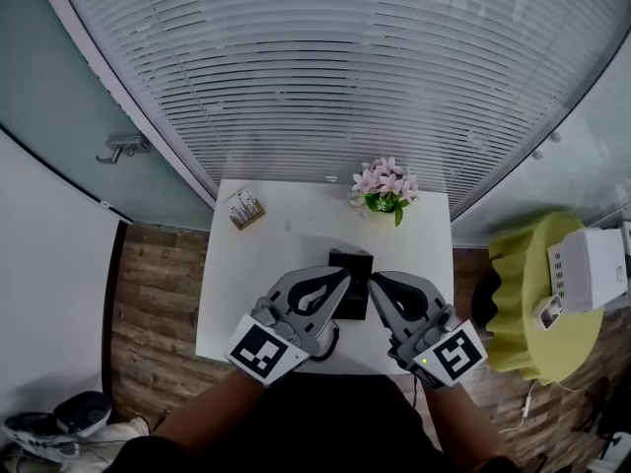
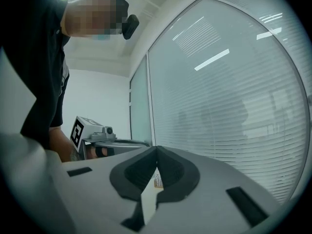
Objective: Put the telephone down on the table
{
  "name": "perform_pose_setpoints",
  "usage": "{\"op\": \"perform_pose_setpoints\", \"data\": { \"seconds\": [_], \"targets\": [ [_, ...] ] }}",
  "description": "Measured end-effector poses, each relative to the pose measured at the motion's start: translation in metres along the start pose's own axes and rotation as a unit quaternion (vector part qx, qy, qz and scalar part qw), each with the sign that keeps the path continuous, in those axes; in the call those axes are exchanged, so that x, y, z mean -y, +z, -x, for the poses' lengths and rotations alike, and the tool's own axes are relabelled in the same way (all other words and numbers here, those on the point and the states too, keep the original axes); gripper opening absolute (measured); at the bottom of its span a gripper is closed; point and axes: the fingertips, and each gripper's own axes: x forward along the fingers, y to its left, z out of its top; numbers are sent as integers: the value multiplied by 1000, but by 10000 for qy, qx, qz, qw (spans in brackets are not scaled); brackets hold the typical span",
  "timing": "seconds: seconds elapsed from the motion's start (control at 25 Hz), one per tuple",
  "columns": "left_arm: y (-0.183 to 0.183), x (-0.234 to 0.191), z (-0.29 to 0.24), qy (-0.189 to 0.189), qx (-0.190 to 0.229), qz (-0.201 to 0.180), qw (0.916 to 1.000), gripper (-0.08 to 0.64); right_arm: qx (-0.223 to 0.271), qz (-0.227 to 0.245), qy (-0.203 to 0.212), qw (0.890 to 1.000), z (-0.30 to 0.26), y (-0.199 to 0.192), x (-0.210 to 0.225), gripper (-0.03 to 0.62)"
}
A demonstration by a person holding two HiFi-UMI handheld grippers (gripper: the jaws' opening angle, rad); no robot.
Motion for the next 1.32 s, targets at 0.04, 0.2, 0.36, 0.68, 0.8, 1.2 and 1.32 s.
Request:
{"op": "perform_pose_setpoints", "data": {
  "seconds": [0.04,0.2,0.36,0.68,0.8,1.2,1.32],
  "targets": [
    [0,0,0,-9,-1,29,10000,9,-17,0,-16,10000,0,-1,1,23],
    [-5,1,-2,-43,-47,128,9999,9,-84,22,-62,9999,-2,-7,5,23],
    [-10,-1,-5,-51,-83,157,9998,9,-103,15,-97,9999,-4,-10,8,23],
    [-12,-2,-8,9,-73,99,9999,9,-114,21,-42,9999,-4,-11,9,23],
    [-12,-1,-8,1,-60,76,10000,9,-113,-4,-43,9999,-4,-13,8,23],
    [-15,-1,-7,-33,-77,98,9999,9,-184,-35,-19,9998,-5,-17,6,21],
    [-19,-1,-7,-34,-116,119,9999,9,-223,-2,7,9998,-7,-21,4,22]
  ]
}}
